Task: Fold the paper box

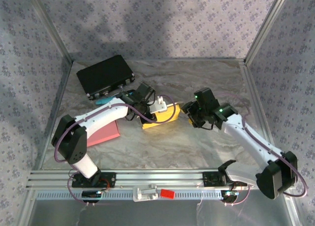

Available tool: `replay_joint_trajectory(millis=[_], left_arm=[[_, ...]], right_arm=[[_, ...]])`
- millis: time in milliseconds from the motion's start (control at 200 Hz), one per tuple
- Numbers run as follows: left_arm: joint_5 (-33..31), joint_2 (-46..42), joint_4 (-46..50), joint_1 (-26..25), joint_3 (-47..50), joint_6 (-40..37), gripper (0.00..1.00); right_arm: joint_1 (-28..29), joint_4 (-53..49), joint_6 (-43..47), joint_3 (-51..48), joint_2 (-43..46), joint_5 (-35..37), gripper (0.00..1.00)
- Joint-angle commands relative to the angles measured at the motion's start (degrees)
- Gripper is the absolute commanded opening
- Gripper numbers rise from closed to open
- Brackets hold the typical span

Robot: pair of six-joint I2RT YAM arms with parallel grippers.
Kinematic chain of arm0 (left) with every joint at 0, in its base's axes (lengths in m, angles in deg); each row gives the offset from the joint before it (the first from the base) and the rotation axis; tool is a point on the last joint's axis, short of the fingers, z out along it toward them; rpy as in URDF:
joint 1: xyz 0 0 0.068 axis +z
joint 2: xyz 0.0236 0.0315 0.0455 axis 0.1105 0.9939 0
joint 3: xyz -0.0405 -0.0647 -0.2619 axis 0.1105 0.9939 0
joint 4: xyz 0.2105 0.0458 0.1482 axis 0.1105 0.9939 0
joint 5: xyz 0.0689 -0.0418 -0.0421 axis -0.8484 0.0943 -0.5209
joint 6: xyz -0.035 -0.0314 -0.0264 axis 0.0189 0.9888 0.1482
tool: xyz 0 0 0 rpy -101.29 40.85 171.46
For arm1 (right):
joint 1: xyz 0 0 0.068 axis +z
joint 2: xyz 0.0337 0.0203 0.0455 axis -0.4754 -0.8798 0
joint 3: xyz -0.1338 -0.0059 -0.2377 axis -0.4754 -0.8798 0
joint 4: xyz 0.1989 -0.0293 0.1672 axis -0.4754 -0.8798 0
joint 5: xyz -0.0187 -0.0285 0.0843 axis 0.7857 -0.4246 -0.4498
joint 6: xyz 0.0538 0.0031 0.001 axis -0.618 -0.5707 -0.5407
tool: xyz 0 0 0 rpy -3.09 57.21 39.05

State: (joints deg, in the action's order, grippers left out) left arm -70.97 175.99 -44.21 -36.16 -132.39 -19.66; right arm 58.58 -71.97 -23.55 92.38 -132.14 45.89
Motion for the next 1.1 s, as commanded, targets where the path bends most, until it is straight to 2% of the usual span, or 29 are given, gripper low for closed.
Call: replay_joint_trajectory(millis=[0, 440, 610, 939, 1094], left_arm=[[0.1, 1.8, 4.3, 0.4, -0.6, -0.2, 0.34], [-0.3, 2.1, 3.6, 0.5, -1.2, 0.0, 0.39], [-1.4, 1.9, 3.0, 0.4, -1.4, 0.2, 0.41], [-2.0, 1.2, 0.7, 0.5, -1.0, 0.5, 0.4], [-0.8, 0.9, 0.7, 0.9, -0.5, -0.4, 0.38]], right_arm=[[1.6, 5.4, -4.4, 0.6, -2.5, 5.1, 0.59], [3.4, 5.9, -3.3, 3.2, -10.8, 4.0, 0.58], [3.6, -1.2, -4.0, 3.3, -12.9, 2.8, 0.46], [4.1, -4.7, -1.2, 8.4, -12.4, 4.7, 0.39], [3.4, -6.4, 4.2, 11.9, -11.8, 5.0, 0.44]])
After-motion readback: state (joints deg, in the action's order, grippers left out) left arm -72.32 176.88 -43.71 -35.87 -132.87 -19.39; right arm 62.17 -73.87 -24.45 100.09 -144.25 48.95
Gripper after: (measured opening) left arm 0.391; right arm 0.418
